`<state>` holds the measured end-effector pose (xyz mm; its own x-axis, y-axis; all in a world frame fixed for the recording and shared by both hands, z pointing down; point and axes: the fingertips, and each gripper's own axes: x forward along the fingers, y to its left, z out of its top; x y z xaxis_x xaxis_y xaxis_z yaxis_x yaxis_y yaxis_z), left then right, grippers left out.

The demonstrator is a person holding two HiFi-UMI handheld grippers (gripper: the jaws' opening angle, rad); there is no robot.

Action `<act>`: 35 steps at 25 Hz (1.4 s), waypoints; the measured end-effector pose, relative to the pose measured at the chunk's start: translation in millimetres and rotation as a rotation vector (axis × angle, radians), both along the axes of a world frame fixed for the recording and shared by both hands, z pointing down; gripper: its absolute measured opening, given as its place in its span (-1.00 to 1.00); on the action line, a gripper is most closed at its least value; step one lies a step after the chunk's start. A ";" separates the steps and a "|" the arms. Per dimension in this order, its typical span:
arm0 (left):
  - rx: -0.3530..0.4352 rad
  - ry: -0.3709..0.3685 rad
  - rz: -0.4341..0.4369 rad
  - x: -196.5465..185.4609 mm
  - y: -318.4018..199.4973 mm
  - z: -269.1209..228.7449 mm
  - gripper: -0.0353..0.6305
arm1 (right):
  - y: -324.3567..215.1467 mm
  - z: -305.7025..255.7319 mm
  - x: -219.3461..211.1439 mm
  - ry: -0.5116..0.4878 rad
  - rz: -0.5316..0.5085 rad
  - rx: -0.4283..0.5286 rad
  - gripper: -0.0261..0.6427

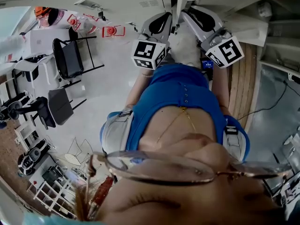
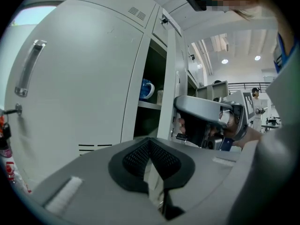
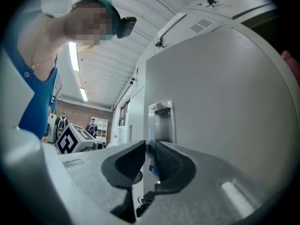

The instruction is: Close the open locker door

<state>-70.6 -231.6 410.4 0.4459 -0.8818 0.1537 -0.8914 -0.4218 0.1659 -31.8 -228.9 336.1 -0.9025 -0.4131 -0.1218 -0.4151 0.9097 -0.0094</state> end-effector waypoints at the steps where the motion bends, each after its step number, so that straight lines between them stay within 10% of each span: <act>1: -0.001 0.000 0.006 -1.6 -2.4 0.4 -0.90 | -3.6 0.2 -2.3 0.001 0.012 -0.001 -0.75; 35: -0.006 0.029 0.189 -31.0 -30.9 8.9 -0.90 | -71.9 0.5 -29.5 0.000 0.517 0.009 -0.72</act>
<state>-101.6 -262.5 419.2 0.6082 -0.7808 0.1430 -0.7909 -0.5805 0.1936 -61.3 -300.8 336.6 -0.5809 -0.8040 -0.1273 -0.8104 0.5859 -0.0028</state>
